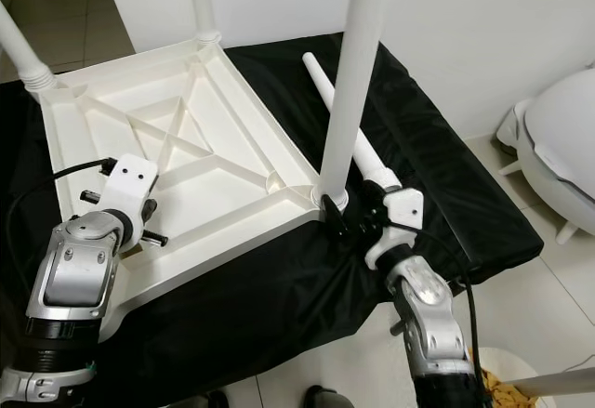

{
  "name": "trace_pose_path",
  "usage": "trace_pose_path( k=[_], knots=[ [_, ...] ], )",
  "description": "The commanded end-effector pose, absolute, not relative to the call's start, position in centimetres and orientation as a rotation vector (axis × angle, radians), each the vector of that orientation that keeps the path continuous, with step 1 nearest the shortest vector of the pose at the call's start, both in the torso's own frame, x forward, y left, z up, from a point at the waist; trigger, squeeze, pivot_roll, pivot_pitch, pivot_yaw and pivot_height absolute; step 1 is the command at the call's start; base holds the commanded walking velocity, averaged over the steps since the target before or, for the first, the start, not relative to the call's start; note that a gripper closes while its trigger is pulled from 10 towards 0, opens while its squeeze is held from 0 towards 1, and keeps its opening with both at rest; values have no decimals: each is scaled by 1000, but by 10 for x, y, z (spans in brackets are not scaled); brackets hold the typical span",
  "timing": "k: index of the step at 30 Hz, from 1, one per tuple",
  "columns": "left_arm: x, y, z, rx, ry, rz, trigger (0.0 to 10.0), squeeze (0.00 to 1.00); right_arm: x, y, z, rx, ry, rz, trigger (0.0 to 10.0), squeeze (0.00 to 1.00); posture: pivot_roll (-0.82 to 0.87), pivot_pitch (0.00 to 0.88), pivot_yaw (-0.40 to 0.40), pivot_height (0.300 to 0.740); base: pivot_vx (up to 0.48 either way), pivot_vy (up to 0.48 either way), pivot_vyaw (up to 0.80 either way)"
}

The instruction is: Building children table

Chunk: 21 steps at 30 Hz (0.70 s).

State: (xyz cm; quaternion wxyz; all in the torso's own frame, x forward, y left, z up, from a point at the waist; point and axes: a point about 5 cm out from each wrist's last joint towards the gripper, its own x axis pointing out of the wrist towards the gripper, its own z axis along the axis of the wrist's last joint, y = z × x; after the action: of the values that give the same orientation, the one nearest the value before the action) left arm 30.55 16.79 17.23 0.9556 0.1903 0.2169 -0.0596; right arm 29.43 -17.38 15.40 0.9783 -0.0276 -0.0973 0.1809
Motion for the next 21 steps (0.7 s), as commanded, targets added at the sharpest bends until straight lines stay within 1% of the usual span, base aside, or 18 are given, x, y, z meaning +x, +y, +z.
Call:
trace_pose_path(
  k=[1,5,8,14,16,18,21],
  knots=[
    [300,174,170,430,451,-40,0,0,302,-185,152,-53,-174,279,10000,0,-19,169,49,740,0,0,0],
    [296,171,167,435,468,-64,0,0,310,-181,155,-59,-174,292,10000,0,-17,169,50,740,0,0,0],
    [290,165,165,447,485,-105,0,0,320,-173,159,-69,-174,323,10000,0,0,179,42,740,0,0,0],
    [283,156,163,443,502,-157,0,0,328,-166,160,-74,-172,371,10000,0,11,183,39,740,0,0,0],
    [277,151,162,450,509,-177,0,0,333,-163,160,-73,-167,420,10000,0,19,186,37,740,0,0,0],
    [277,151,162,450,509,-177,0,0,333,-163,160,-73,-167,420,10000,0,19,186,37,740,0,0,0],
    [270,147,161,452,520,-197,0,0,339,-158,161,-59,-159,497,10000,0,28,188,36,740,0,0,0]
  ],
)
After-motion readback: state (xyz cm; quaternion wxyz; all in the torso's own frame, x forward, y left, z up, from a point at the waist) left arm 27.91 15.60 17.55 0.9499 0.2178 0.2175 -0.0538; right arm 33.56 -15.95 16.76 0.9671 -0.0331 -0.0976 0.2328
